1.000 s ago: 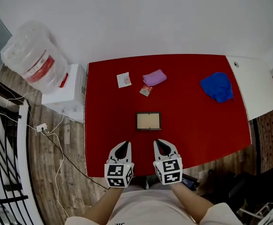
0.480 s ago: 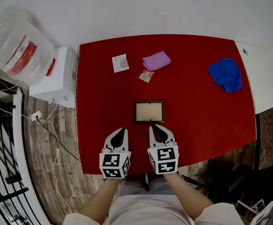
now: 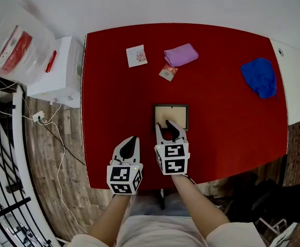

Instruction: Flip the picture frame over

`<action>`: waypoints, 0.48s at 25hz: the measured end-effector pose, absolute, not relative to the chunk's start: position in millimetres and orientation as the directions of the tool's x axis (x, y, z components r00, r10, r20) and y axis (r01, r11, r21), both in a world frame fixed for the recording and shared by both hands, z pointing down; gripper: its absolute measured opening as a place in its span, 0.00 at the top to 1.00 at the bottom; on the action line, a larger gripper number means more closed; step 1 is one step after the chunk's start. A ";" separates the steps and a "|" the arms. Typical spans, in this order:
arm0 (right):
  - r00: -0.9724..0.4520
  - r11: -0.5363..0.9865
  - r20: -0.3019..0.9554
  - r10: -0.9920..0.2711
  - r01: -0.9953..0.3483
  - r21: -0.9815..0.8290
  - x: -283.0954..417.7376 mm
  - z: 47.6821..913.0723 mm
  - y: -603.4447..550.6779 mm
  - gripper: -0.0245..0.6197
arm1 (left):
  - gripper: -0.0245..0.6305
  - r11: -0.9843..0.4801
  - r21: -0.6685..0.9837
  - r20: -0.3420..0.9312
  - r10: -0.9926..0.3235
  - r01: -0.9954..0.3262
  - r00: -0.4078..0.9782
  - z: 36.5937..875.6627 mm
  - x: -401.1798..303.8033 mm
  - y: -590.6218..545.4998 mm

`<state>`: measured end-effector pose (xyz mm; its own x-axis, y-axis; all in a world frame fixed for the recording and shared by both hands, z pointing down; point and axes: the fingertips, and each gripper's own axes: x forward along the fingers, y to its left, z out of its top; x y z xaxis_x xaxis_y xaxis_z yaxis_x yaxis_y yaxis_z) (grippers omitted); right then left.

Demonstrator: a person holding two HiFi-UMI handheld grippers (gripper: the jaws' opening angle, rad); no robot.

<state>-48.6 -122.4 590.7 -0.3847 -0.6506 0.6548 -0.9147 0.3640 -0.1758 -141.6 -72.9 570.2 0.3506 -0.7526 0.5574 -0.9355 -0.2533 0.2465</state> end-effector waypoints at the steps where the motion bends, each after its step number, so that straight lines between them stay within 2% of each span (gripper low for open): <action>1: -0.384 0.363 0.663 -0.643 -0.915 -0.178 -52.2 596.4 -124.5 0.80 | 0.95 -0.247 0.250 0.562 -0.751 -0.936 0.348 573.9 -144.1 -73.0; 5: -0.371 0.346 0.693 -0.618 -0.920 -0.184 -64.0 616.7 -132.1 0.76 | 0.95 -0.226 0.250 0.570 -0.751 -0.941 0.332 585.3 -156.1 -78.1; 12: -0.310 0.318 0.731 -0.608 -0.939 -0.133 -79.5 635.0 -142.1 0.75 | 0.95 -0.198 0.271 0.581 -0.746 -0.942 0.324 597.8 -172.2 -81.4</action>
